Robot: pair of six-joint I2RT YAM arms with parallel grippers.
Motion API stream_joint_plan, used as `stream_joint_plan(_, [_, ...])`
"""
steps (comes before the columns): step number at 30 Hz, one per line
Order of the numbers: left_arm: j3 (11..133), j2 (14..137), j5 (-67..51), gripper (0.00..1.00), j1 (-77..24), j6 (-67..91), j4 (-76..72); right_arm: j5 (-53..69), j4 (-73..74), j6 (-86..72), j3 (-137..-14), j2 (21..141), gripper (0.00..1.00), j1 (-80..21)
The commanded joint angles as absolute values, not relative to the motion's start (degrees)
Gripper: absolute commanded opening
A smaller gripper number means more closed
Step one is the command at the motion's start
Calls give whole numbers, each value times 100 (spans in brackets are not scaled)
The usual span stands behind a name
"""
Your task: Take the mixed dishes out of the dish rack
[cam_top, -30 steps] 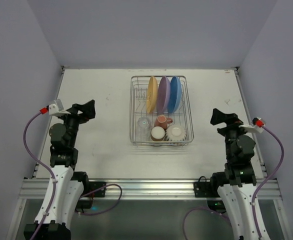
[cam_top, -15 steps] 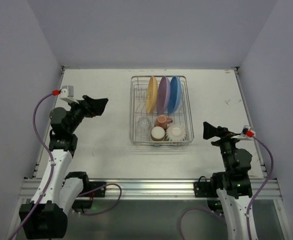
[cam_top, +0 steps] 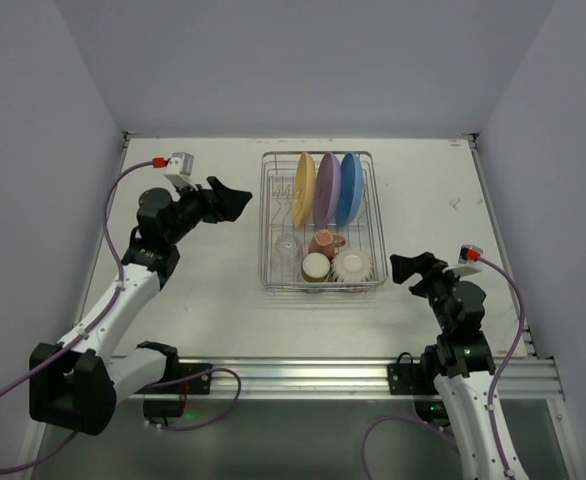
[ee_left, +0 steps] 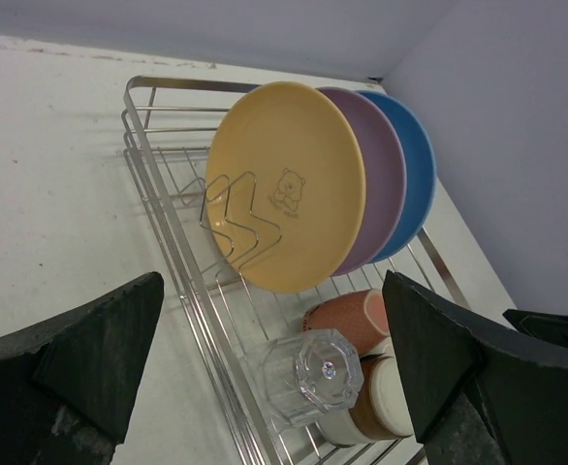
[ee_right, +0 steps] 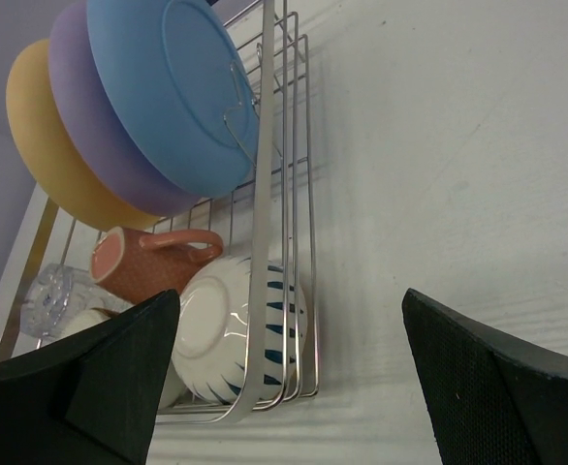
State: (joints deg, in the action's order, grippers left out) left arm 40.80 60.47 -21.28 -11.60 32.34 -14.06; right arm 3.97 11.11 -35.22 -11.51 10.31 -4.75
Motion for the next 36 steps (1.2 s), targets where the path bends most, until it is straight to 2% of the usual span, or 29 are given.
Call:
stream_joint_plan(1, [4490, 6424, -1995, 100, -1353, 3225, -1828, 510, 694, -3568, -1134, 1002, 99, -475])
stream_joint_plan(6, [4912, 6960, -1794, 99, -1809, 3173, -1863, 519, 677, -3586, -1107, 967, 99, -466])
stream_joint_plan(10, [5290, 7434, -1723, 93, -2231, 3173, -1837, 580, 651, -3560, -1116, 1046, 99, -475])
stream_joint_plan(15, [5379, 7865, -1328, 92, -2767, 3199, -1995, 800, 536, -3481, -1099, 1099, 99, -475])
stream_joint_plan(24, [5589, 8568, -1301, 87, -3032, 3445, -2417, 817, 483, -3472, -1107, 1204, 99, -466])
stream_joint_plan(30, [5976, 9087, -1406, 78, -3059, 3445, -2452, 940, 413, -3428, -1134, 1309, 99, -466])
stream_joint_plan(36, [6468, 9553, -1485, 58, -3067, 3384, -2241, 1028, 352, -3384, -1125, 1327, 99, -466])
